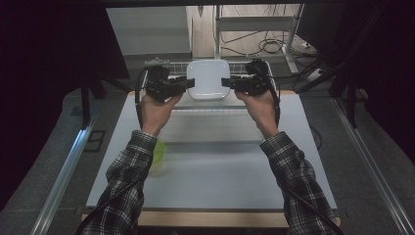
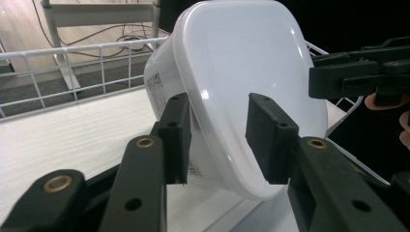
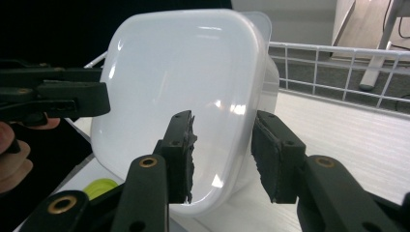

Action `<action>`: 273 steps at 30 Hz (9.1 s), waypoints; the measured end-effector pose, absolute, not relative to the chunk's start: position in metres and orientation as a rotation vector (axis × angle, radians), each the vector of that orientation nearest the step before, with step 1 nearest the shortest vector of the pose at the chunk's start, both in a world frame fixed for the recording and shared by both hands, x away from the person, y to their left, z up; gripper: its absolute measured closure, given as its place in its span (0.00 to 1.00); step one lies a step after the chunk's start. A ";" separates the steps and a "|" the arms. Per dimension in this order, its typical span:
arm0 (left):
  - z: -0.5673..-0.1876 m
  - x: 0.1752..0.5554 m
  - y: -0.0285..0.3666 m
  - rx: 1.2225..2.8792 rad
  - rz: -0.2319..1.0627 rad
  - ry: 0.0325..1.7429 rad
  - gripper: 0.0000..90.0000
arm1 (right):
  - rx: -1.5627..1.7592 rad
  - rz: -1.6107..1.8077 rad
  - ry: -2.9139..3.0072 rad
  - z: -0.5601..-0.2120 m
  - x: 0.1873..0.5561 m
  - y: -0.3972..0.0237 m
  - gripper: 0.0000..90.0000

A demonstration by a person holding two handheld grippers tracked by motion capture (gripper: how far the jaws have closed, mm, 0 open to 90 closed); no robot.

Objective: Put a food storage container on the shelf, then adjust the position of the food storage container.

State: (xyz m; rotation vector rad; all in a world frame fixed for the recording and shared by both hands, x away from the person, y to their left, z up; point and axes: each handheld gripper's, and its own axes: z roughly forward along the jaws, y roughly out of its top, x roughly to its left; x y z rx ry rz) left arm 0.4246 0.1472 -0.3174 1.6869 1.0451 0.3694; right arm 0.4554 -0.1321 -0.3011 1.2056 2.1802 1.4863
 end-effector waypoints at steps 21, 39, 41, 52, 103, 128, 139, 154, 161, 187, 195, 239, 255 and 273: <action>-0.320 0.449 0.144 1.688 0.427 1.092 0.60 | 1.222 1.476 2.134 -0.305 0.465 -0.128 0.60; -0.319 0.411 0.149 1.722 0.447 0.956 0.28 | 1.113 1.511 2.129 -0.308 0.448 -0.141 0.28; -0.324 0.406 0.150 1.746 0.423 0.947 0.23 | 1.088 1.511 2.143 -0.311 0.443 -0.142 0.25; -0.354 0.376 0.150 1.844 0.378 0.899 0.12 | 0.987 1.489 2.180 -0.328 0.412 -0.148 0.16; -0.482 0.277 0.160 1.891 0.395 0.828 0.03 | 0.901 1.339 2.275 -0.451 0.316 -0.201 0.02; -0.508 0.256 0.167 1.952 0.406 0.900 0.03 | 0.913 1.189 2.371 -0.490 0.295 -0.210 0.03; -0.493 0.265 0.200 1.900 0.401 1.000 0.53 | 0.936 1.180 2.370 -0.494 0.299 -0.210 0.04; -0.486 0.278 0.266 1.762 0.561 1.222 1.00 | 0.939 1.172 2.375 -0.497 0.301 -0.209 0.04; -0.494 0.286 0.291 1.712 0.607 1.321 1.00 | 0.949 1.166 2.383 -0.499 0.302 -0.209 0.05; -0.520 0.323 0.285 1.784 0.550 1.425 1.00 | 0.971 1.133 2.408 -0.503 0.304 -0.208 0.05; -0.521 0.320 0.273 1.783 0.506 1.393 1.00 | 0.973 1.125 2.428 -0.505 0.305 -0.207 0.05; -0.525 0.312 0.204 1.956 0.311 1.196 1.00 | 0.969 1.104 2.452 -0.507 0.305 -0.205 0.06; -0.536 0.315 0.205 2.033 0.277 1.206 0.97 | 0.960 1.092 2.465 -0.509 0.305 -0.203 0.06; -0.534 0.310 0.160 2.122 0.255 1.026 0.98 | 0.949 1.081 2.484 -0.510 0.305 -0.200 0.06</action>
